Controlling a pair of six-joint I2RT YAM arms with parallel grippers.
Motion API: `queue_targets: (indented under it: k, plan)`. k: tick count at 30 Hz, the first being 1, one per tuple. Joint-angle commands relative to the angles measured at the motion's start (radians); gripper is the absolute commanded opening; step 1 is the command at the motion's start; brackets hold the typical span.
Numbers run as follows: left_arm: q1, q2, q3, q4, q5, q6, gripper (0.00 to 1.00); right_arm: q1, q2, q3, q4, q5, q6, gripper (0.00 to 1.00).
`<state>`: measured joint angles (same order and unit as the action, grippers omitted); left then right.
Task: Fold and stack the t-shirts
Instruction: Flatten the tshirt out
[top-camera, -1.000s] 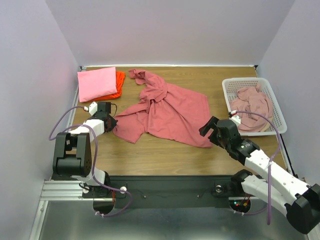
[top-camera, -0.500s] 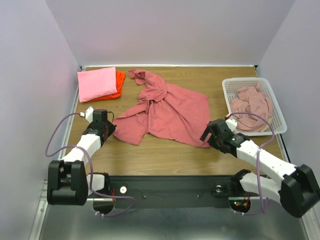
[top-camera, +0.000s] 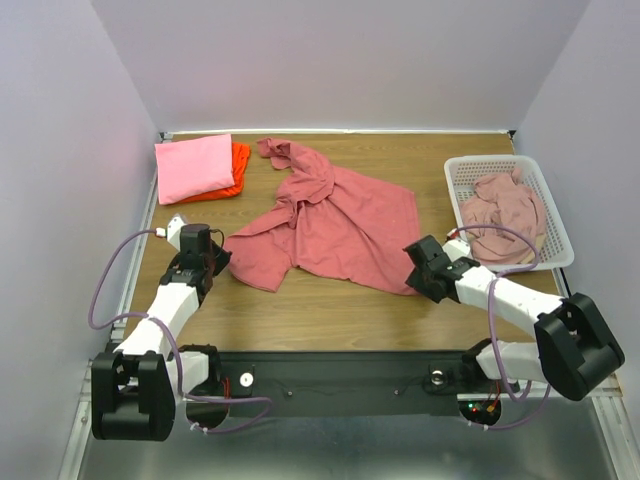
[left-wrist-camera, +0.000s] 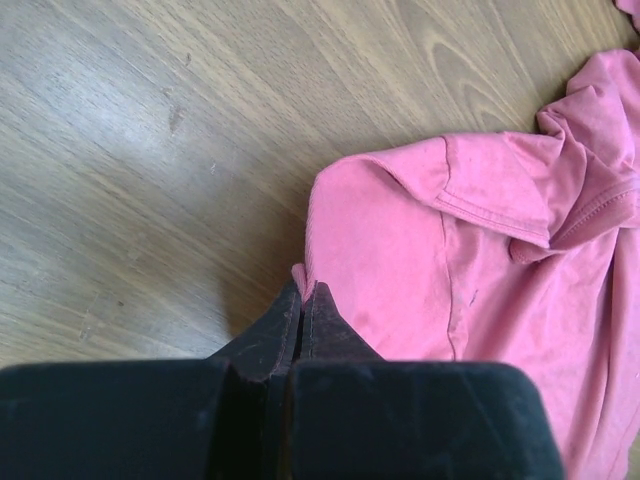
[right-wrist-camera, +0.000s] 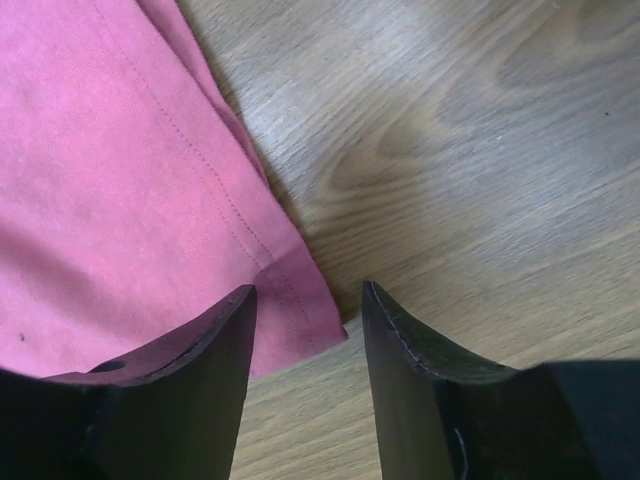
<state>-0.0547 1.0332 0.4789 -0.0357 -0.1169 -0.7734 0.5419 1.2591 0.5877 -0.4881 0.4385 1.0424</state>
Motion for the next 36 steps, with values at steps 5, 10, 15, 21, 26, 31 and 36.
queue_targets:
  k: [5, 10, 15, 21, 26, 31, 36]
  plan:
    - [0.001, -0.039, -0.01, -0.003, 0.01, -0.01, 0.0, -0.002, -0.032, -0.035, 0.072, 0.025, 0.042, 0.49]
    - [0.001, -0.055, -0.016, -0.006, 0.0, -0.012, 0.0, -0.003, 0.038, -0.022, 0.117, -0.061, 0.021, 0.47]
    - [0.001, -0.064, -0.023, -0.016, -0.01, -0.018, 0.0, -0.002, 0.059, -0.011, 0.125, -0.115, 0.015, 0.33]
    - [0.001, -0.07, -0.025, -0.018, -0.013, -0.02, 0.0, -0.002, 0.052, -0.012, 0.123, -0.13, 0.005, 0.2]
    - [0.001, -0.085, -0.02, -0.024, -0.009, -0.009, 0.0, 0.0, 0.051, 0.018, 0.123, -0.112, -0.019, 0.0]
    - [0.001, -0.139, 0.012, -0.038, 0.031, 0.01, 0.0, -0.002, -0.065, 0.076, 0.123, -0.072, -0.068, 0.0]
    - [0.0, -0.238, 0.147, -0.102, 0.06, 0.017, 0.0, -0.002, -0.243, 0.185, 0.123, 0.019, -0.174, 0.0]
